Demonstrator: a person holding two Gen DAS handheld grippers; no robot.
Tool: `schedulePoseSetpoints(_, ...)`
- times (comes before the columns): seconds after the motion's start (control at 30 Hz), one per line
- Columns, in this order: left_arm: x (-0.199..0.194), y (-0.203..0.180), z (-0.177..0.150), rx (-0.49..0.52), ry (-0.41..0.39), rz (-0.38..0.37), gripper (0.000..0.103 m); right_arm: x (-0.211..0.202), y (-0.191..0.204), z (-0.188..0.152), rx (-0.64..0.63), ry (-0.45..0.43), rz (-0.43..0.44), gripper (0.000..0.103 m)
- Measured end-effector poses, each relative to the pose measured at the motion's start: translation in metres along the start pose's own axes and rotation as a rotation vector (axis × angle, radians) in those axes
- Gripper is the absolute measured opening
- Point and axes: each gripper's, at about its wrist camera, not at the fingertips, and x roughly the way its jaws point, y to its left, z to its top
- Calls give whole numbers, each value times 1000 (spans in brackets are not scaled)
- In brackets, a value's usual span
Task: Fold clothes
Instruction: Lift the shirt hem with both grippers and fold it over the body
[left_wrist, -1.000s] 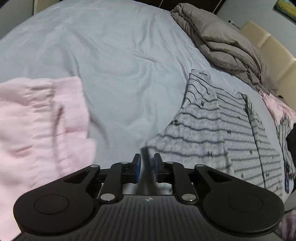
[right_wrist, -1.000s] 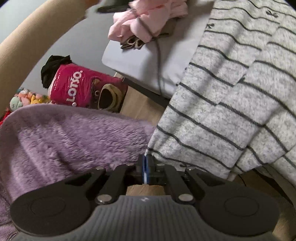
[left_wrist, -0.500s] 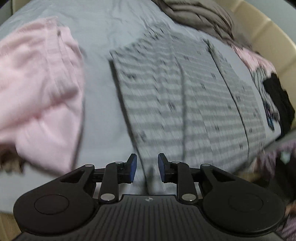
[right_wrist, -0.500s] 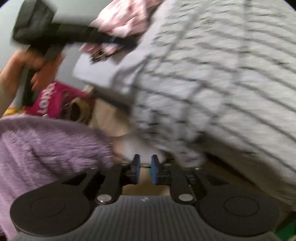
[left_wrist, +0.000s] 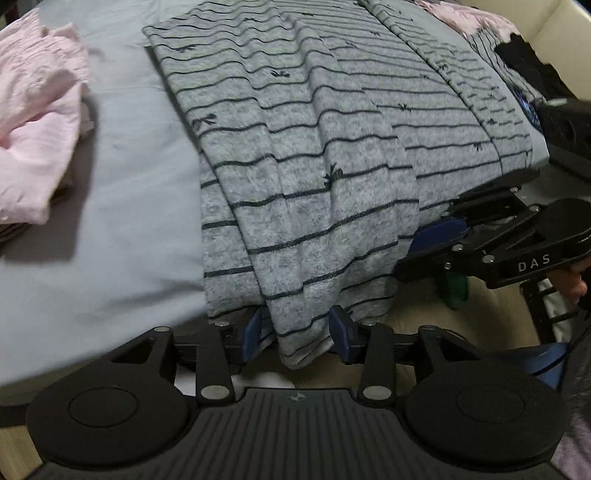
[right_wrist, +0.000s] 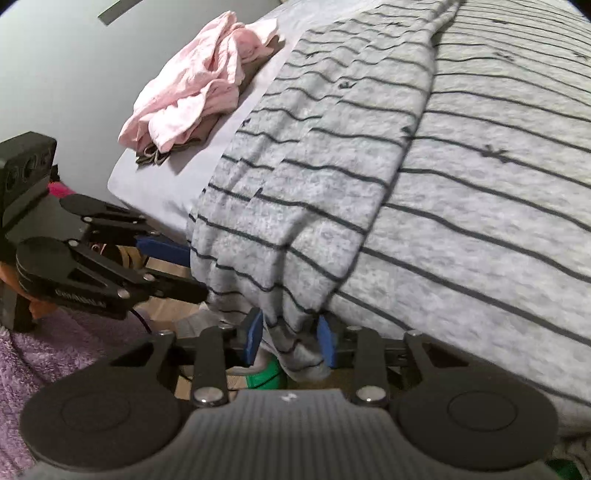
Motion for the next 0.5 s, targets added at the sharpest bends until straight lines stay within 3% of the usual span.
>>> schedulePoseSetpoints(0.03,2,0,0,3,0,1,37,3,0,0,-2,-1,-1,15)
schedulePoseSetpoints(0.1,3,3,-1,-8,9,-34,16,7,0,-1,-5,-2,-1,12)
schedulePoseSetpoints(0.17,-2,4,-4,-17,10,-38,3,1,0,-2,4,7,15,9)
schedulePoseSetpoints(0.37,-35,20,-13,-96,-3,-15,1,-23,15,-4,27,37,161,2)
schedulePoseSetpoints(0.5,-37,30,-13,-145,22,9,1,-19,26,-8,-27,84,127,2)
